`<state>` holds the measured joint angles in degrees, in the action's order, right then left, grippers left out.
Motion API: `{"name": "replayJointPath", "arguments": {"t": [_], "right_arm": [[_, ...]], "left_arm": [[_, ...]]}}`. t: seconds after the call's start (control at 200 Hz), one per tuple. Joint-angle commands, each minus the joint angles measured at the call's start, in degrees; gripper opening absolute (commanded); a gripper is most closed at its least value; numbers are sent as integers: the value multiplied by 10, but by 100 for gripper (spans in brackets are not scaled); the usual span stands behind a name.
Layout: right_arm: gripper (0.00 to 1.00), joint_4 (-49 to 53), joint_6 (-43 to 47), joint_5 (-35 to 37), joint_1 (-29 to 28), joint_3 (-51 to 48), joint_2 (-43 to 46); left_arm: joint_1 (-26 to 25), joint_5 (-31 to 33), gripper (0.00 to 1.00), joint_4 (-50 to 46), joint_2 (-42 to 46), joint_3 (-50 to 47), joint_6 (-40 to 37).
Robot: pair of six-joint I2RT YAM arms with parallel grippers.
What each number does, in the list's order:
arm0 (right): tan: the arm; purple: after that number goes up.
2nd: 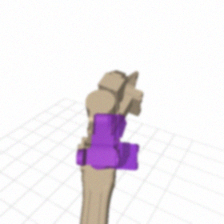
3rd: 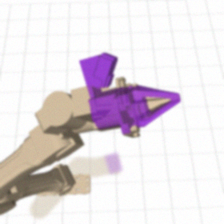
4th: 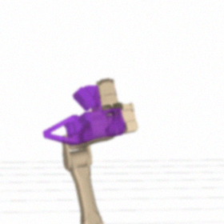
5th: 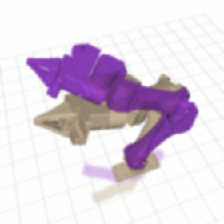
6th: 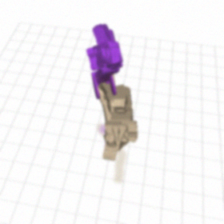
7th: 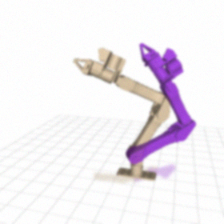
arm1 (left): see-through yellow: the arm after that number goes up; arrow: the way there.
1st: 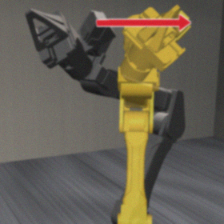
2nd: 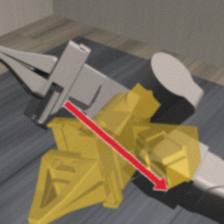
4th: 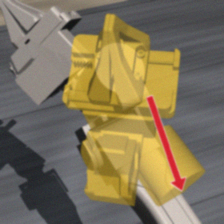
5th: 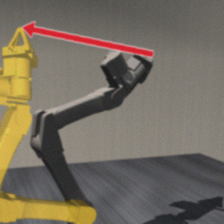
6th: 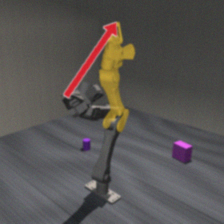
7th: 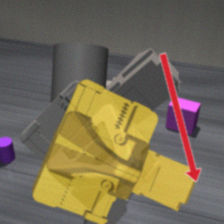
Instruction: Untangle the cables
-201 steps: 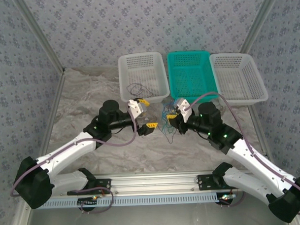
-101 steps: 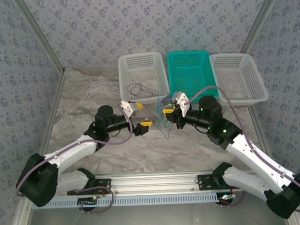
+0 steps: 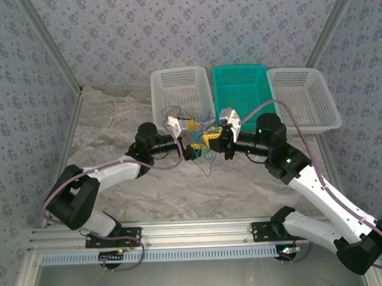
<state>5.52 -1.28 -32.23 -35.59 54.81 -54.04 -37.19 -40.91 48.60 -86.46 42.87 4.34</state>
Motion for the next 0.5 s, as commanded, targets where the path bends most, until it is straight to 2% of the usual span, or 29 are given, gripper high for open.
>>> {"name": "replayJointPath", "arguments": {"t": [0.0,0.065,0.2,0.265,0.37,0.42,0.495], "right_arm": [[0,-21,-17,-10,2,28,3],[0,-21,-17,-1,3,29,4],[0,-21,-15,19,5,21,9],[0,-23,-17,42,8,12,15],[0,-29,-23,94,13,-8,29],[0,-30,-26,134,16,-25,36],[0,-42,-27,154,16,-64,46]], "left_arm": [[-13,-36,63,41,-22,30,15],[-16,-33,38,39,-27,29,18],[-15,-3,19,31,-9,7,12],[-13,10,1,10,8,-1,0],[-3,30,0,-5,37,-16,3],[10,47,0,-7,57,-21,28],[40,80,0,-16,98,-25,83]]}}
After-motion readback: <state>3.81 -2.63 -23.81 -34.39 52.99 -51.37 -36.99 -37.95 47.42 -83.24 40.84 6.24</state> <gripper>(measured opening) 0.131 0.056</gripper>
